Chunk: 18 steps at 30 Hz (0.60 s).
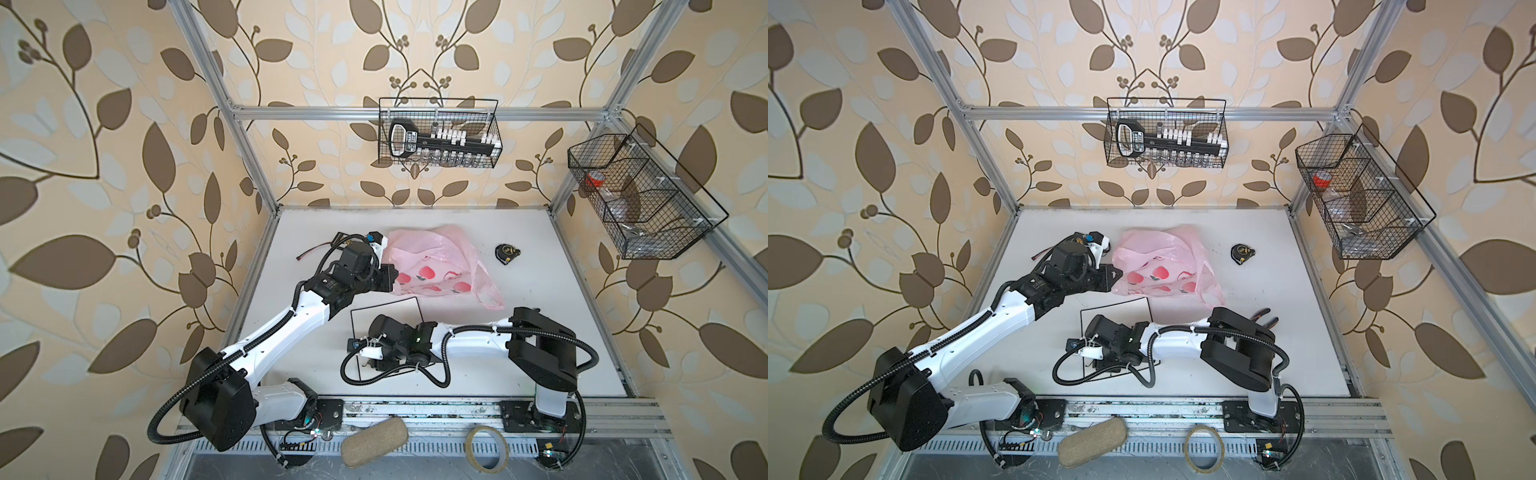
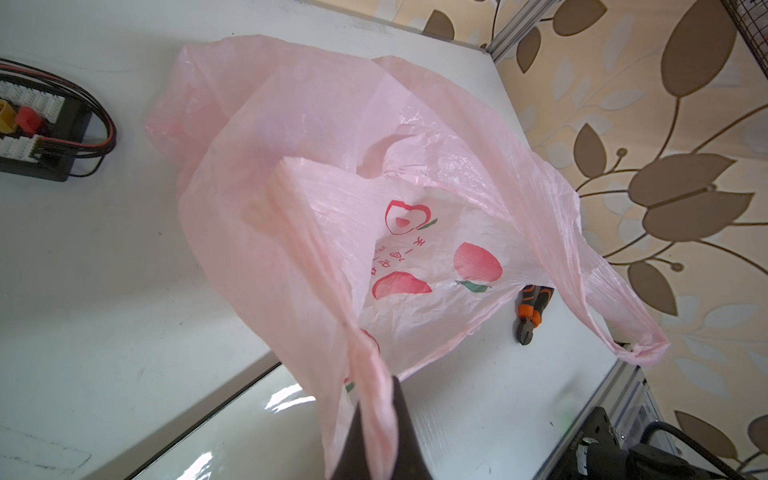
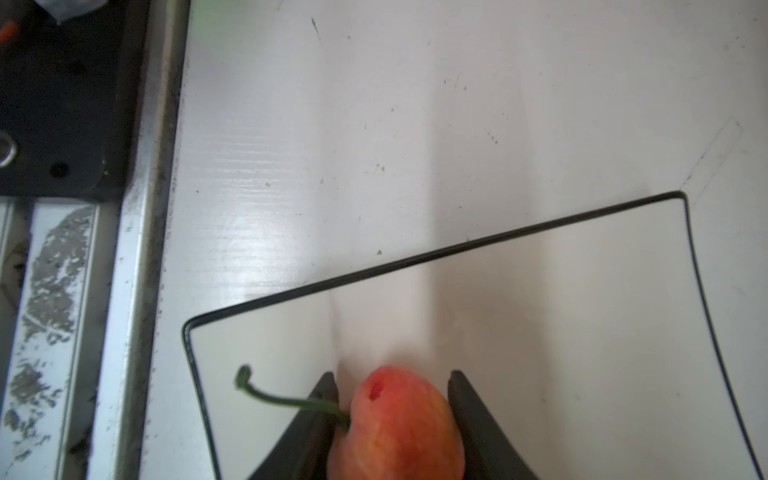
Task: Take the fake fruits out of the plastic bag
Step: 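Open the right gripper to drop the apple onto the mat, then move the right gripper back over the bag opening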
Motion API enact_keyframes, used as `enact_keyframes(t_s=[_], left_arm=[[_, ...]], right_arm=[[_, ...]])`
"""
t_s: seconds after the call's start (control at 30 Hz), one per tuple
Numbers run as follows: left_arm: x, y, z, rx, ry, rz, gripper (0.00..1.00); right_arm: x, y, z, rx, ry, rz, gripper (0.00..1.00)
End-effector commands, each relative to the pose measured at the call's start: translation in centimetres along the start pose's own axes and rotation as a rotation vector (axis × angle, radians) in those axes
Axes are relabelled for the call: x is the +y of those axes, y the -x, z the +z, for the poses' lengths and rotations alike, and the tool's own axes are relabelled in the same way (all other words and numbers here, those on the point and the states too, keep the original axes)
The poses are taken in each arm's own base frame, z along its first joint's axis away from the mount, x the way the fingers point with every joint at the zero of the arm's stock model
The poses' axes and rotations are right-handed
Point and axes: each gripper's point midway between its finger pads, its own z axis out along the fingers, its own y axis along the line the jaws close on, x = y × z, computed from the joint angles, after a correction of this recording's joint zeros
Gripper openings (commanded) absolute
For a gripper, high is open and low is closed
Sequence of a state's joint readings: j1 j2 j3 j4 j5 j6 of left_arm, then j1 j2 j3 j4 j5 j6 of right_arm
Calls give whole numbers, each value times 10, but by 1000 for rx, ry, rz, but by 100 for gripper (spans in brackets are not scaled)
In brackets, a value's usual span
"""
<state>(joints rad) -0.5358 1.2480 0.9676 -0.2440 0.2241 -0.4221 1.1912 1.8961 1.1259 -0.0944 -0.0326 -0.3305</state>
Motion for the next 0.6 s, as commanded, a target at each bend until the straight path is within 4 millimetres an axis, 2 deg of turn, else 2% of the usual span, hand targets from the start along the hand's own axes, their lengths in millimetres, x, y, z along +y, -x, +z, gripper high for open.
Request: enact_keyframes(t_s=[0.0, 0.1, 0.23, 0.37, 0.47, 0.57], left_arm=[[-12, 26, -17, -80, -13, 39, 0], [-14, 27, -17, -84, -16, 40, 0], [-14, 27, -17, -85, -15, 38, 0], [-14, 27, -17, -86, -16, 37, 0], [-14, 27, -17, -84, -18, 37, 0], [-14, 27, -16, -80, -19, 40, 0]], right_arm=[[-2, 10, -6, -33, -12, -21, 52], [0, 14, -16, -55, -2, -16, 55], [-1, 22, -38, -125, -19, 14, 56], [-1, 32, -71, -192, -50, 45, 56], [-3, 41, -104, -256, -96, 76, 56], [-9, 41, -141, -316, -155, 128, 55]])
